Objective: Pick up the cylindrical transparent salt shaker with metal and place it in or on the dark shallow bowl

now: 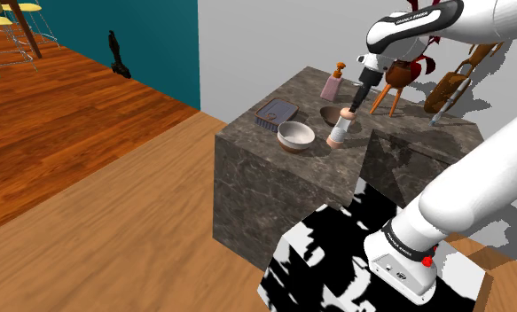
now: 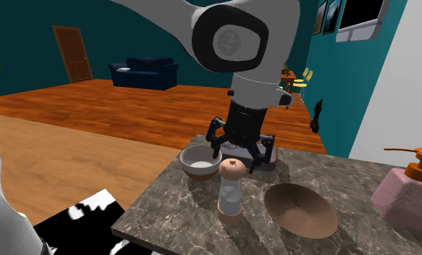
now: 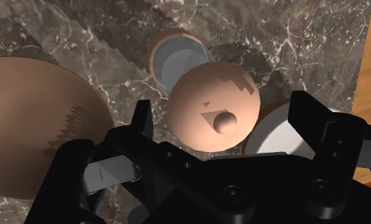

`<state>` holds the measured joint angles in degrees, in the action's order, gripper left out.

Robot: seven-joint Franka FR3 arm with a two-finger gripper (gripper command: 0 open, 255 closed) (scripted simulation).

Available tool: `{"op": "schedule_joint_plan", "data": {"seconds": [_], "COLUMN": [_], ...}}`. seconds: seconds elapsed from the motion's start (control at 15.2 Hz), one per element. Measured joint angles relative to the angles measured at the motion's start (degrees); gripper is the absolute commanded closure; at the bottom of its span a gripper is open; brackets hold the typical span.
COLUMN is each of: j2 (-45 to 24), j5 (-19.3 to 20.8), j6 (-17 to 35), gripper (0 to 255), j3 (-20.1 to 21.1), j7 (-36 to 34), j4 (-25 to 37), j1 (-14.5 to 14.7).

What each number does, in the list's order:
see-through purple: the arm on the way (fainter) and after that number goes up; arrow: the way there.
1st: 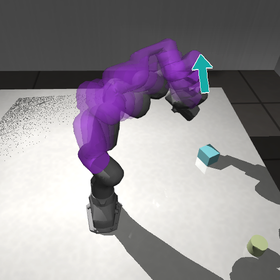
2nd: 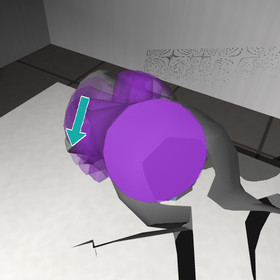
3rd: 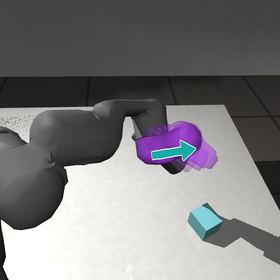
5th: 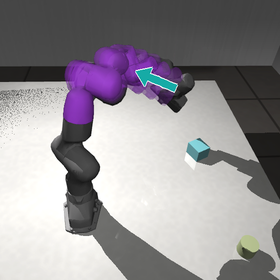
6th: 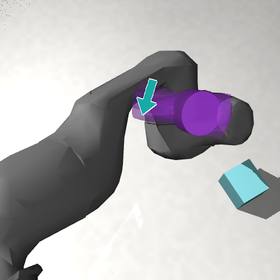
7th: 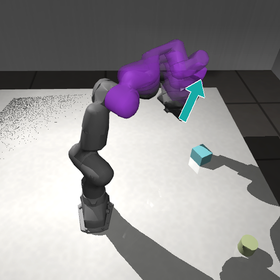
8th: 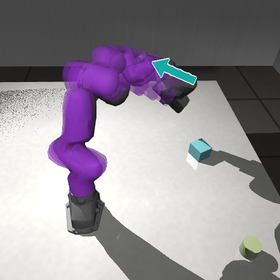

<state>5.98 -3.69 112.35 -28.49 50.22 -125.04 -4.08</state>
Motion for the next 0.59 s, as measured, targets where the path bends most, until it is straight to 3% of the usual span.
{"op": "schedule_joint_plan", "data": {"seconds": [0.59], "j2": [-1.1], "j5": [-0.68], "j6": [3.66], "gripper": [0], "j3": [-0.06], "j7": [0.61], "j4": [-2.68], "j1": [0.1]}}
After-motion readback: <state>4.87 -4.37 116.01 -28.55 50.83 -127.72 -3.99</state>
